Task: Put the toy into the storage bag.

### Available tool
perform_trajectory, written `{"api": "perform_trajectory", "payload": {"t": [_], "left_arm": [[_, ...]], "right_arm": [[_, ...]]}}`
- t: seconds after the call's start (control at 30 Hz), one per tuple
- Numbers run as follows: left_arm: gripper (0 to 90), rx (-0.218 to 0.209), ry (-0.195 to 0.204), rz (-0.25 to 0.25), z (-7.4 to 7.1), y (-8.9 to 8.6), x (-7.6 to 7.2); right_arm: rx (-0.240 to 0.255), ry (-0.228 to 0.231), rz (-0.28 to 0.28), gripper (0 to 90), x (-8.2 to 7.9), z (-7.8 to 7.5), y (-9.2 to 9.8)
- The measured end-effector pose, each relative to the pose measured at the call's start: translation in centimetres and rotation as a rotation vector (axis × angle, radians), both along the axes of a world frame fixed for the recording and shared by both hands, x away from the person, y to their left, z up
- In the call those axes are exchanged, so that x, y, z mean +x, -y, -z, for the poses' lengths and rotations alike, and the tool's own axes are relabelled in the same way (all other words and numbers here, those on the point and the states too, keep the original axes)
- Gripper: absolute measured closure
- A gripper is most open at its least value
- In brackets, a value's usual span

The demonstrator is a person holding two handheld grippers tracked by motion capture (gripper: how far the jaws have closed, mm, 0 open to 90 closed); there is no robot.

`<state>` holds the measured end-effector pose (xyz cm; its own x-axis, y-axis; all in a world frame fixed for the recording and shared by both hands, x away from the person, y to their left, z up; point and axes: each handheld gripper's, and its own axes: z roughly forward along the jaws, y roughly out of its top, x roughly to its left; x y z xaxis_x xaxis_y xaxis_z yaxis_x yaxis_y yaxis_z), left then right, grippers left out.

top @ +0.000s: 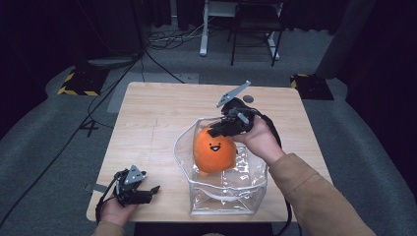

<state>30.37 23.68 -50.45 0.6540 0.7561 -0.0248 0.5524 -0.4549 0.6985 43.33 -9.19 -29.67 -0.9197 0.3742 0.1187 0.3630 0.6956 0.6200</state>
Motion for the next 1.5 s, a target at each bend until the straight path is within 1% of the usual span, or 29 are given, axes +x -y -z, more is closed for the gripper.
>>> {"api": "perform_trajectory", "payload": {"t": [0.13, 0.27, 0.53, 0.8, 0.93, 1.07, 1.23, 1.43, 1.5], "left_arm": [[24.7, 0.0, 0.0, 0.0, 0.0, 0.0, 0.0], [24.7, 0.0, 0.0, 0.0, 0.0, 0.0, 0.0], [24.7, 0.0, 0.0, 0.001, 0.0, 0.0, 0.0], [24.7, 0.0, 0.0, 0.0, 0.0, 0.0, 0.0], [24.7, 0.0, 0.0, 0.0, 0.0, 0.0, 0.0], [24.7, 0.0, 0.0, 0.0, 0.0, 0.0, 0.0], [24.7, 0.0, 0.0, 0.0, 0.0, 0.0, 0.0], [24.7, 0.0, 0.0, 0.0, 0.0, 0.0, 0.0], [24.7, 0.0, 0.0, 0.0, 0.0, 0.0, 0.0]], "right_arm": [[-0.029, -0.027, -0.004, 77.9, 0.2, 0.9, -0.6], [-0.063, -0.042, -0.007, 77.8, 0.5, 1.6, -1.1], [-0.15, -0.075, 0.001, 77.6, 1.1, 3.0, -1.8], [-0.198, -0.111, 0.007, 76.3, 1.2, 3.8, -1.8], [-0.202, -0.125, 0.008, 75.0, 1.4, 4.0, -1.8], [-0.246, -0.151, -0.003, 74.0, 1.3, 4.5, -2.0], [-0.244, -0.161, -0.003, 73.3, 1.3, 4.6, -1.9], [-0.251, -0.185, -0.01, 68.2, 1.2, 4.8, -1.9], [-0.248, -0.183, -0.007, 65.3, 1.1, 4.7, -1.9]]}}
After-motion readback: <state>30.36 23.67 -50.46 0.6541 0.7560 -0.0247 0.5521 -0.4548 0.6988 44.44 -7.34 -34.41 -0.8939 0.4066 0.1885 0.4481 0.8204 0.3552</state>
